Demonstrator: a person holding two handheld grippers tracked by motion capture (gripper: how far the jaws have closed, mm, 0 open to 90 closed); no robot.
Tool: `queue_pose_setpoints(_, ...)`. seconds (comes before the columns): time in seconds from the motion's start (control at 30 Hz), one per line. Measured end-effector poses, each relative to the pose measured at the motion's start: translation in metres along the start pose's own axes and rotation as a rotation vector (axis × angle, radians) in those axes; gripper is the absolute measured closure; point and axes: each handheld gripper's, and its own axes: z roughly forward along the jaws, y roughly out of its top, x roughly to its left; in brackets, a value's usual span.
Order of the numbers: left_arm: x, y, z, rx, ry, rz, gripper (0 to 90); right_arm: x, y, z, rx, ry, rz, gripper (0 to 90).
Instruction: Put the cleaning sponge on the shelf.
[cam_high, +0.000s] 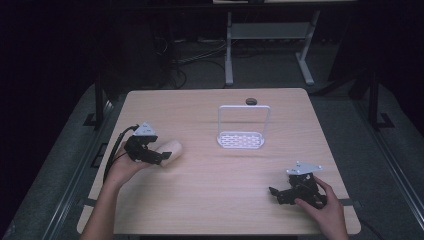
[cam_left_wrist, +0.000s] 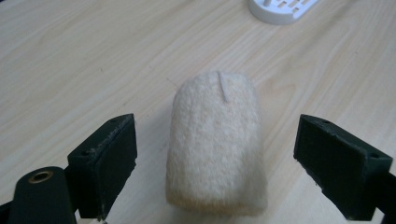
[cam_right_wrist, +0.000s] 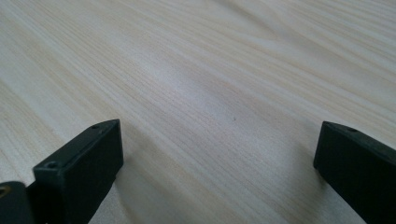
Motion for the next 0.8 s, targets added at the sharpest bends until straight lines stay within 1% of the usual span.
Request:
queue_pose_setpoints(0.1,0.001,0.002,0.004,-0.002,-0.005,-0.009,12.8,0.0,0.0,0.0,0.0,0.0,0.0,1.2)
queue_pose_setpoints(0.33,0.003,0.004,0.016,0.006,-0.009,-0.008,12.8,0.0,0.0,0.0,0.0,0.0,0.0,1.2)
queue_pose_setpoints(0.37,0.003,0.004,0.017,0.008,-0.013,-0.014,12.8,0.0,0.0,0.0,0.0,0.0,0.0,1.2)
queue_pose_setpoints(0.43,0.004,0.004,0.019,0.008,-0.012,-0.005,12.8,0.0,0.0,0.0,0.0,0.0,0.0,1.2)
queue_pose_setpoints(0.47,0.004,0.004,0.019,0.009,-0.014,-0.008,12.8,0.0,0.0,0.0,0.0,0.0,0.0,1.2)
queue_pose_setpoints(0.53,0.004,0.004,0.021,0.018,-0.011,-0.001,12.8,0.0,0.0,0.0,0.0,0.0,-0.001,1.2)
queue_pose_setpoints(0.57,0.004,0.004,0.022,0.02,-0.013,-0.006,12.8,0.0,0.0,0.0,0.0,0.0,-0.001,1.2)
queue_pose_setpoints(0.67,0.004,0.005,0.028,0.048,-0.015,0.011,12.8,0.0,0.0,0.0,0.0,0.0,-0.001,1.2)
queue_pose_setpoints(0.7,0.004,0.005,0.03,0.05,-0.014,0.006,12.8,0.0,0.0,0.0,0.0,0.0,0.0,1.2)
queue_pose_setpoints(0.73,0.004,0.005,0.031,0.06,-0.016,0.015,12.8,0.0,0.0,0.0,0.0,0.0,-0.001,1.2)
queue_pose_setpoints(0.8,0.004,0.005,0.032,0.062,-0.014,0.014,12.8,0.0,0.0,0.0,0.0,0.0,0.0,1.2)
